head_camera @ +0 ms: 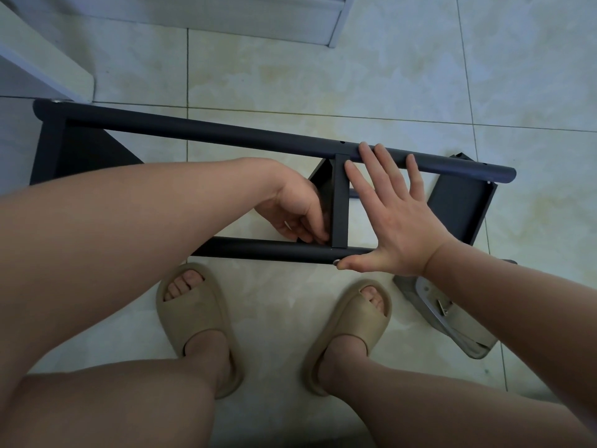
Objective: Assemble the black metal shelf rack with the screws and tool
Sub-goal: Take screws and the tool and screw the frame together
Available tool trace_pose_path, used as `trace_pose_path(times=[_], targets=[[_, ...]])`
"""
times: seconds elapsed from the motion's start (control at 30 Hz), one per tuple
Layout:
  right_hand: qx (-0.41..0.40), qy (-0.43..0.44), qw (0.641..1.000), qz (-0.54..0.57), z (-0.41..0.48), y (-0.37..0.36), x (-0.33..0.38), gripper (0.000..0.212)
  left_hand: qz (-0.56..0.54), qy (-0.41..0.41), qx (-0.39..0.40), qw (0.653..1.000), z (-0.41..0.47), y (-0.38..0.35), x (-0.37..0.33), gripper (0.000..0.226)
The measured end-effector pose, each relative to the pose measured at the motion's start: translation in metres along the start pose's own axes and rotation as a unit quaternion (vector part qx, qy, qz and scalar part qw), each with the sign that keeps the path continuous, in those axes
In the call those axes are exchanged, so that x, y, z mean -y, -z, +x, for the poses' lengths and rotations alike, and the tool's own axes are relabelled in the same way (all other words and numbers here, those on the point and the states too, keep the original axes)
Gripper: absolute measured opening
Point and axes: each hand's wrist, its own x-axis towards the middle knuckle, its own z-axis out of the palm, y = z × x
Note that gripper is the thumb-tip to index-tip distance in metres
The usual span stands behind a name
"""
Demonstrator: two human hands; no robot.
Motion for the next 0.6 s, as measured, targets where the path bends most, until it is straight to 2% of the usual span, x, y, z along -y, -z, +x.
trace_pose_path(times=[0.17,0.6], targets=[[0.002,-0.001,1.000,-0.004,-0.0005,0.0005,0.0002,0.135,-0.030,-0.008,0.018,0.999,-0.0005,-0.0007,-0.0005,0.013],[-0.008,0.002,1.000,0.001,-0.0005,-0.0009,-0.0004,0.133,-0.015,-0.004,0.020,1.000,-0.0002,-0.0011,0.0016,0.013]])
